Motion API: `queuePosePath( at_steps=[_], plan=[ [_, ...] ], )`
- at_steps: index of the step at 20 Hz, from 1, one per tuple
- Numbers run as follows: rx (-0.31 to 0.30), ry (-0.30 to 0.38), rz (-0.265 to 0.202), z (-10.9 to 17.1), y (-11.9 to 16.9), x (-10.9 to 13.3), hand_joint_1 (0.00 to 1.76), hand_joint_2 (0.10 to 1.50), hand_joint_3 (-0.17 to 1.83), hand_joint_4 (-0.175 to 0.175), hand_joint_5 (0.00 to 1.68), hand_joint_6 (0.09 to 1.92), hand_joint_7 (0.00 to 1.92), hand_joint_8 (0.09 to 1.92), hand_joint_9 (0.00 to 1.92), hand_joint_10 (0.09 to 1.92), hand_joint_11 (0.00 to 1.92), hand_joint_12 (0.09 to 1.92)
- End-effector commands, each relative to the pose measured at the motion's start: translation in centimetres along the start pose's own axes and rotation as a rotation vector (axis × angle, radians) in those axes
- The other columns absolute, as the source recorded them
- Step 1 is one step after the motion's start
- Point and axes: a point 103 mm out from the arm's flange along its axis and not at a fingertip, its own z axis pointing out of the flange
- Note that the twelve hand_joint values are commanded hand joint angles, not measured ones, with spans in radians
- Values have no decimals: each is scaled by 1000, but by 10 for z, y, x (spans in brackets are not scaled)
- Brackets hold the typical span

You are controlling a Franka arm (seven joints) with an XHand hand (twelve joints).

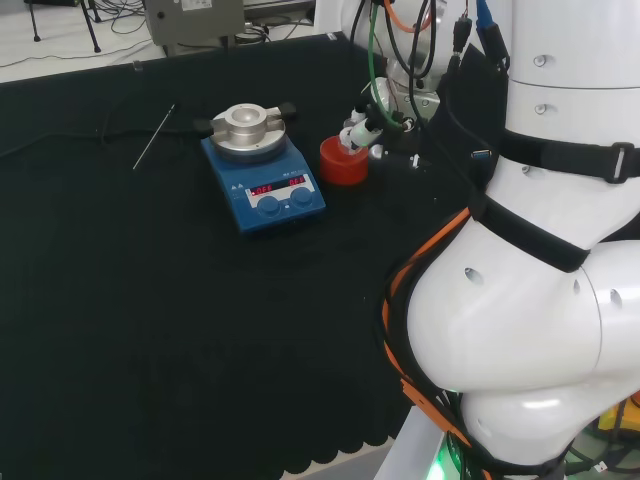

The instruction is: Pick up the round-bottom flask.

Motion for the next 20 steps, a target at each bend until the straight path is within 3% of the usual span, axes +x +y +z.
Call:
queuePosePath(
  at_steps=[1, 20],
  plan=[
    [0, 8, -4, -2, 1, 2, 1111, 611, 864, 142, 1150, 991, 450, 651, 653, 617, 254, 1331],
    [-1, -10, -28, -41, -2, 24, 1120, 596, 879, 126, 1167, 970, 450, 653, 653, 618, 264, 1326]
  ],
)
